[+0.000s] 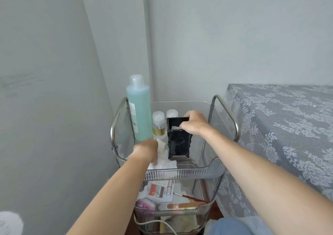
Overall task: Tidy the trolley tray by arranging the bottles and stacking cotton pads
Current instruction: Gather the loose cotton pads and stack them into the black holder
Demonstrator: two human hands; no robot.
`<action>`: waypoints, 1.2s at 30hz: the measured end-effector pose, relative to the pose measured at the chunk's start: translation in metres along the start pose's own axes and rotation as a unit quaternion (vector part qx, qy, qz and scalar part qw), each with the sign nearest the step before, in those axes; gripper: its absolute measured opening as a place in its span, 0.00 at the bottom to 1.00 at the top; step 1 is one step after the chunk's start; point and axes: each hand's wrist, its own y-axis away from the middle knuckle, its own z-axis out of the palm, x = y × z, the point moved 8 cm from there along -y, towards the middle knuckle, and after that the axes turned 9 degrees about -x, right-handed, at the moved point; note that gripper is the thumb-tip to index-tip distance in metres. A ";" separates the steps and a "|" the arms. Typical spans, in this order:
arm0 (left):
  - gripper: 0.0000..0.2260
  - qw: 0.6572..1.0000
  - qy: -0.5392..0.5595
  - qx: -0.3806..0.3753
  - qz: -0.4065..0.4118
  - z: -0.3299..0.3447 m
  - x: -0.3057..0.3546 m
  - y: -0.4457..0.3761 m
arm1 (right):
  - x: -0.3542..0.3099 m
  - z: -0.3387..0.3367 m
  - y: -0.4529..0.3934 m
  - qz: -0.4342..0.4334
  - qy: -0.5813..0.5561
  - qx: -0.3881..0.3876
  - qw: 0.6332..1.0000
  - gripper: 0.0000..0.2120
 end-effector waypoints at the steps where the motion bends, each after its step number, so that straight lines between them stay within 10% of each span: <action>1: 0.21 1.000 0.003 0.002 0.004 -0.005 0.000 0.002 | 0.000 -0.001 0.000 -0.003 0.007 -0.002 1.000 0.18; 8: 0.15 0.987 0.136 -0.018 0.086 -0.065 -0.014 0.027 | -0.008 -0.009 0.006 -0.064 -0.031 -0.047 0.996 0.23; 12: 0.09 0.966 0.212 0.020 0.144 -0.120 -0.014 0.046 | -0.023 -0.026 0.011 -0.129 -0.065 -0.013 0.989 0.09; 16: 0.06 0.950 0.247 0.057 0.180 -0.151 -0.001 0.054 | -0.032 -0.027 0.018 -0.141 -0.078 -0.054 0.985 0.29; 23: 0.12 0.945 0.258 0.076 0.186 -0.141 0.029 0.037 | -0.030 -0.030 0.010 -0.134 -0.024 -0.012 0.991 0.14; 36: 0.05 0.935 0.247 0.206 0.147 -0.115 0.032 0.016 | -0.012 -0.016 0.003 -0.086 0.023 0.039 0.995 0.18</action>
